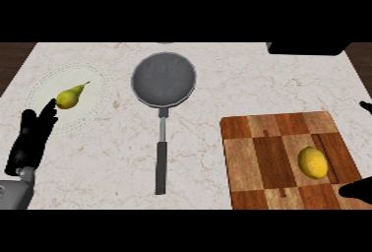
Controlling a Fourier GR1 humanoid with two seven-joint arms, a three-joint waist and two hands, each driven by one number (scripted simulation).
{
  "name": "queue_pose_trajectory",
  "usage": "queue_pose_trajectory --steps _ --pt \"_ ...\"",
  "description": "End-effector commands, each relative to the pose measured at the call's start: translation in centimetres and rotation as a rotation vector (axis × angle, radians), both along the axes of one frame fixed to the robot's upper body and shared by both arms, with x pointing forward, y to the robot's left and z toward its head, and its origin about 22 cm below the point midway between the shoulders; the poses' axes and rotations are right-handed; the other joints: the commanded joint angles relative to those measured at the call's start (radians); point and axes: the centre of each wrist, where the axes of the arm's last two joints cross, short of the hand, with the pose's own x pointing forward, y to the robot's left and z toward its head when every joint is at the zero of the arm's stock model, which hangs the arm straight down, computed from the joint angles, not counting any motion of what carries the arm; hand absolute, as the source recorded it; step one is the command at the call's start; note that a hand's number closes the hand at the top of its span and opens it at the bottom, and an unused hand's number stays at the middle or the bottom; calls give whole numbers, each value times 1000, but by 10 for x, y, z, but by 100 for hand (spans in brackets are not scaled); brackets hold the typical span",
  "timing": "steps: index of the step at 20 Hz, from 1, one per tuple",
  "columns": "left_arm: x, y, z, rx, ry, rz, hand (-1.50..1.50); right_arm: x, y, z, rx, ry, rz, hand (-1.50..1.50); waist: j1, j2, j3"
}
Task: Pick the lemon from the cutting board and place it in the pan
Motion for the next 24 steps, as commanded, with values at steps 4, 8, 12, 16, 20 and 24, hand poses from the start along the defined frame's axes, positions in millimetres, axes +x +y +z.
queue_pose_trajectory --steps 4,8,12,16,20,24 --pt "-19 10 1 -11 15 12 0 25 33 -20 -31 163 9 -150 -15 -6 3" --pt "-2 22 9 -8 1 12 0 33 42 -54 -54 180 24 -150 -22 -4 3" --pt "10 21 -7 -24 8 43 0 26 20 -60 -100 196 -6 -150 -35 -4 3" --pt "-5 -5 -20 -5 1 18 0 26 27 -65 -123 227 6 -150 -31 -6 3" --pt "-10 5 5 -3 23 13 0 26 37 -90 -118 239 1 -150 -27 -6 3" --pt "8 12 15 0 5 35 0 39 33 -79 -111 253 17 -150 -29 -6 3"
